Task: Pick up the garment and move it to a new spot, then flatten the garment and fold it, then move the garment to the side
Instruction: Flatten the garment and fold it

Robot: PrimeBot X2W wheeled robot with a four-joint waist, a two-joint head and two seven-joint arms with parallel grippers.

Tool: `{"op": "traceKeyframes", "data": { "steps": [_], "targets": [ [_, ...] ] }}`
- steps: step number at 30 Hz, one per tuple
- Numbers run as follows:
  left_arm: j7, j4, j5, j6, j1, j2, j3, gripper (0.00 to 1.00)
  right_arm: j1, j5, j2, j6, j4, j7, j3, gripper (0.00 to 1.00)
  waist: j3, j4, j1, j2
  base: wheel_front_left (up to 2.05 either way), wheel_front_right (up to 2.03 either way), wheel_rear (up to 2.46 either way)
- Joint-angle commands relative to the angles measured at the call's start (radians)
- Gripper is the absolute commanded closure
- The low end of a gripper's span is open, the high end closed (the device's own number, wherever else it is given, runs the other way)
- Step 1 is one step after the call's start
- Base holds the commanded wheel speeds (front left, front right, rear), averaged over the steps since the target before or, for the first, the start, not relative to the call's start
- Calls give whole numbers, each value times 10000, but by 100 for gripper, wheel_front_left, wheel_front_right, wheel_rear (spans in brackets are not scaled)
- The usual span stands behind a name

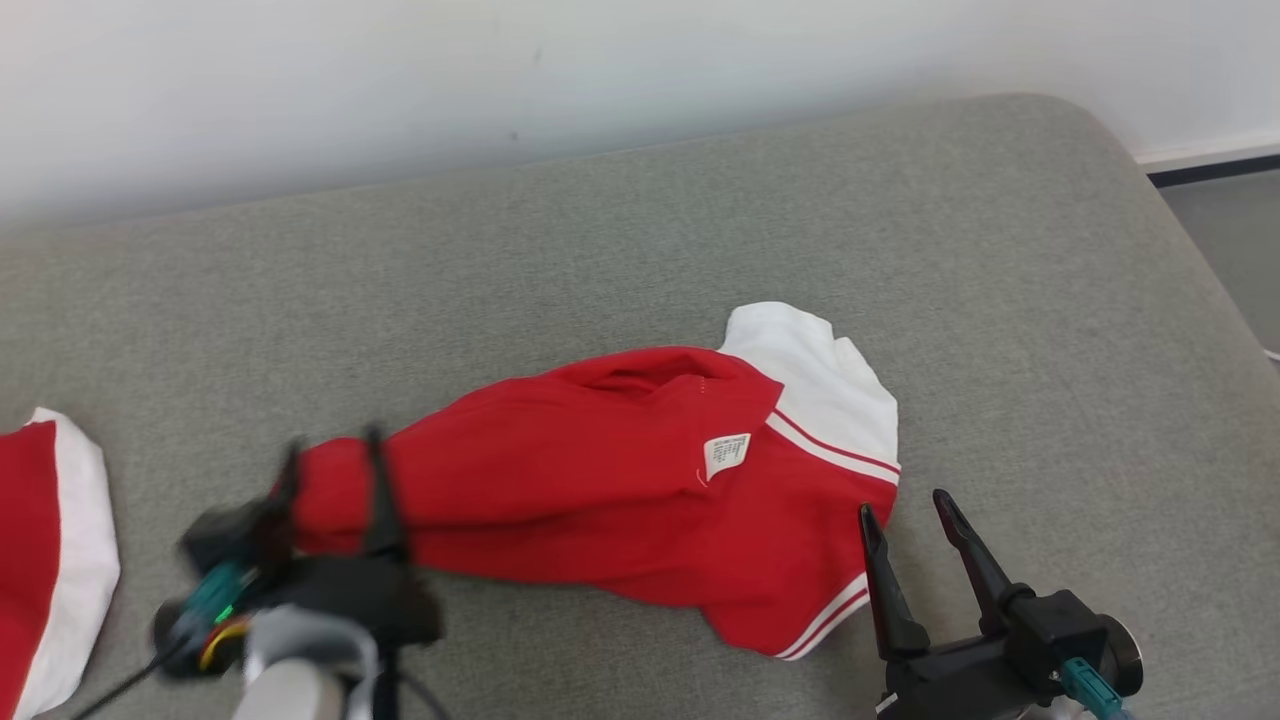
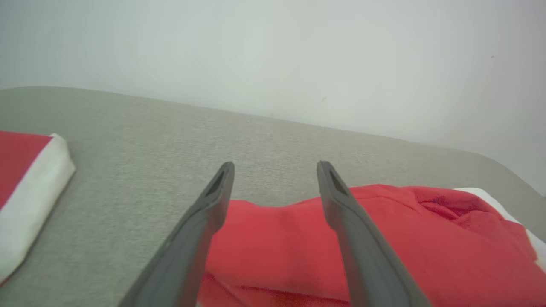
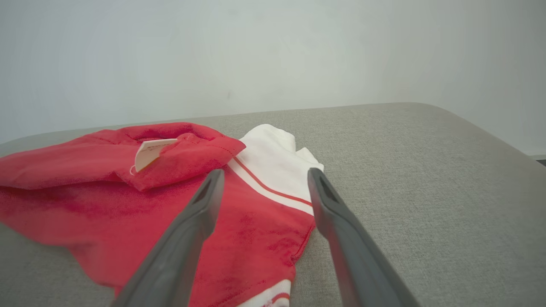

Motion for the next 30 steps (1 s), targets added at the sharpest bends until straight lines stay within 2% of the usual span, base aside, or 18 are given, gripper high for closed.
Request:
{"op": "traceKeyframes", "data": {
  "steps": [1,5,10,11,16,20,26,30],
  "targets": [
    [587,-206,117,-251,-385,33,-416,0,65,73,23,-22,-29,-7,-28,0,30,-168,0,0,0,0,0],
    [2527,-308,434,-1053,-1690,-120,-1846,0,-11,148,23,-22,-60,-7,-38,0,103,-467,0,0,0,0,0],
    [5055,869,388,-1513,-3138,-461,-3012,0,-169,314,24,-22,-49,-7,149,0,190,-1053,0,0,0,0,0],
    [5055,869,388,-1513,-3138,-461,-3012,0,-169,314,24,-22,-49,-7,149,0,190,-1053,0,0,0,0,0],
    [6991,2275,410,-1414,-4372,-645,-3521,0,-232,443,24,-22,11,-8,310,0,309,-1791,0,0,0,0,0],
    [8000,3062,331,-1299,-5150,-710,-3641,0,-231,575,24,-22,49,-8,405,0,405,-2348,0,0,0,0,0],
    [8980,3804,614,-1224,-5906,-503,-3901,0,-200,699,26,-24,62,-8,496,0,495,-2867,0,0,0,0,0],
    [9198,3955,702,-1104,-6065,-372,-3978,0,-123,735,24,-22,35,-8,432,0,502,-2909,0,0,0,0,0]
  ]
}}
